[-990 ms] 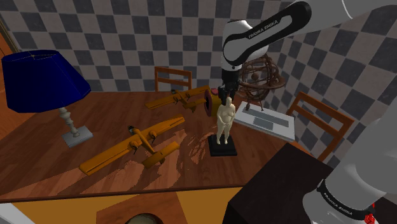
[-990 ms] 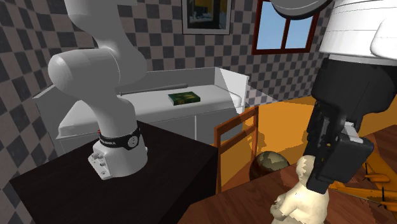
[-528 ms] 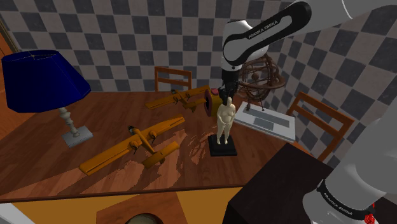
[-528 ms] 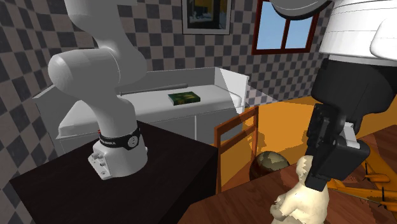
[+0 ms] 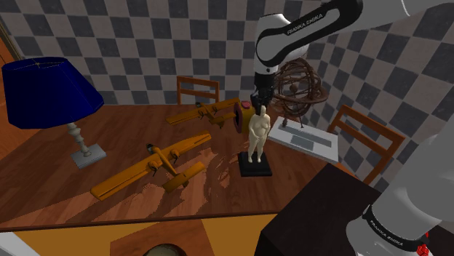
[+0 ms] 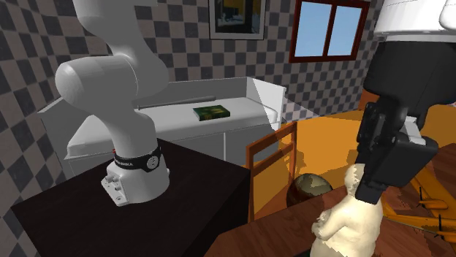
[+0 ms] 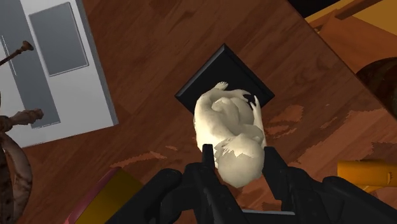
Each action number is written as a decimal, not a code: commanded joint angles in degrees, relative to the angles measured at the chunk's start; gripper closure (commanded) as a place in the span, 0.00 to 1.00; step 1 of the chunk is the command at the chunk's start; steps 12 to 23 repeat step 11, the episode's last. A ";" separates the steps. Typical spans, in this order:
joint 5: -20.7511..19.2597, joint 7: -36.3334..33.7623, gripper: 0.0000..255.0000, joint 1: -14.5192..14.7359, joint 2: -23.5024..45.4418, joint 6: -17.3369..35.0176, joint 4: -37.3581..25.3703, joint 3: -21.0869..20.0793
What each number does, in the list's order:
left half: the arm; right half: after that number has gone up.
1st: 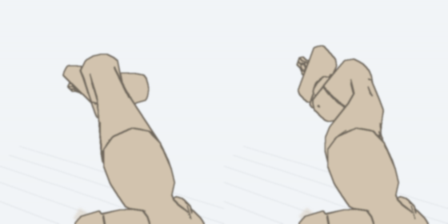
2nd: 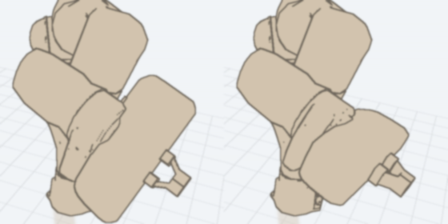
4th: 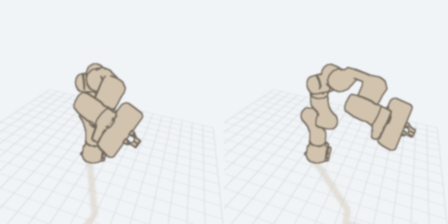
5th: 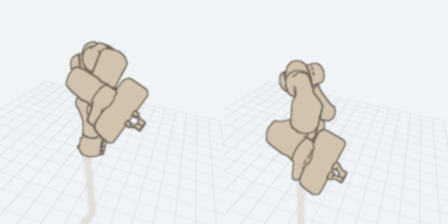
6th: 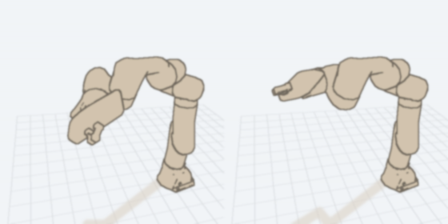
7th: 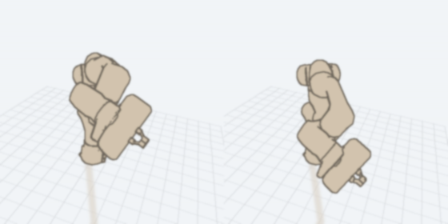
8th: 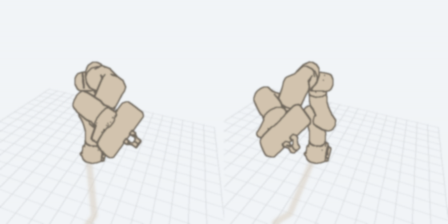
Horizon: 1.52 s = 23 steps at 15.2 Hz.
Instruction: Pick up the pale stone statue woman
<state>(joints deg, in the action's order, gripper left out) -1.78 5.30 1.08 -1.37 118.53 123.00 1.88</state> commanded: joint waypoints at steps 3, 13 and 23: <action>0.02 -0.03 1.00 0.06 -1.15 -3.02 -1.96 -0.06; 0.04 0.06 1.00 0.08 -2.54 -7.67 -5.22 -0.09; 0.04 0.06 1.00 0.08 -2.54 -7.67 -5.22 -0.09</action>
